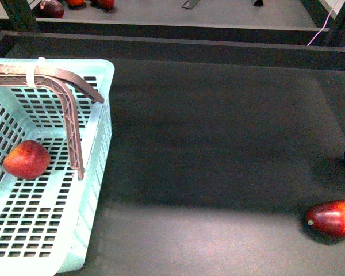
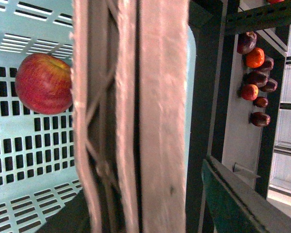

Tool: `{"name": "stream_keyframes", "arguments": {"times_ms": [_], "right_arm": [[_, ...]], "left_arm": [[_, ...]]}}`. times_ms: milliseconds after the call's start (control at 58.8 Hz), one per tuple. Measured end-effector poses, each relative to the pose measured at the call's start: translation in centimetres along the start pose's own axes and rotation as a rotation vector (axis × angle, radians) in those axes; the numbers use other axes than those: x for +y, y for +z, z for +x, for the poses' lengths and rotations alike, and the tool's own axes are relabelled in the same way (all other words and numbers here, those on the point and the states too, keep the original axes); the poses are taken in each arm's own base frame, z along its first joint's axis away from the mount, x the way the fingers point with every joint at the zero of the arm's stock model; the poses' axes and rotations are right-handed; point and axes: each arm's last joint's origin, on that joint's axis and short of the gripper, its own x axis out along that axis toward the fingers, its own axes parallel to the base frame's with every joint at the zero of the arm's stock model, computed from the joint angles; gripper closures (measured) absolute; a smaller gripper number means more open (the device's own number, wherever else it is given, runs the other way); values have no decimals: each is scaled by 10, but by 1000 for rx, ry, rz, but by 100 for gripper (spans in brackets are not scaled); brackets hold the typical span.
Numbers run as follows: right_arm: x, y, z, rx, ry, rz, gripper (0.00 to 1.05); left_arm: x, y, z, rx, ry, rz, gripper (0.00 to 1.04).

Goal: Pick apple with right arm and hold basket with left

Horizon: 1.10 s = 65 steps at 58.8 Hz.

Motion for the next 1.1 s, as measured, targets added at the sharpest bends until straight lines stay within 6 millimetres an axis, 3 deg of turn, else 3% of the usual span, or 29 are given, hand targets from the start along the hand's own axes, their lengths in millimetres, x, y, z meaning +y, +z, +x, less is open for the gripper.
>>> {"name": "stream_keyframes", "arguments": {"times_ms": [170, 561, 663, 714, 765, 867, 969, 1105], "right_arm": [[0, 0, 0, 0, 0, 0, 9], [0, 0, 0, 0, 0, 0, 9], [0, 0, 0, 0, 0, 0, 9], [0, 0, 0, 0, 0, 0, 9], [0, 0, 0, 0, 0, 0, 9], [0, 0, 0, 0, 1, 0, 9], [0, 0, 0, 0, 1, 0, 9], [0, 0, 0, 0, 1, 0, 9]], "left_arm": [[-2, 4, -16, 4, 46, -9, 5], [-23, 19, -97, 35, -41, 11, 7], [-25, 17, -99, 50, -55, 37, 7], [-19, 17, -92, 178, -295, 226, 19], [-8, 20, -92, 172, -486, 409, 28], [14, 32, -105, -80, -759, 900, 49], [30, 42, -113, -246, -790, 1182, 69], [54, 47, -116, -275, -772, 1310, 94]]}}
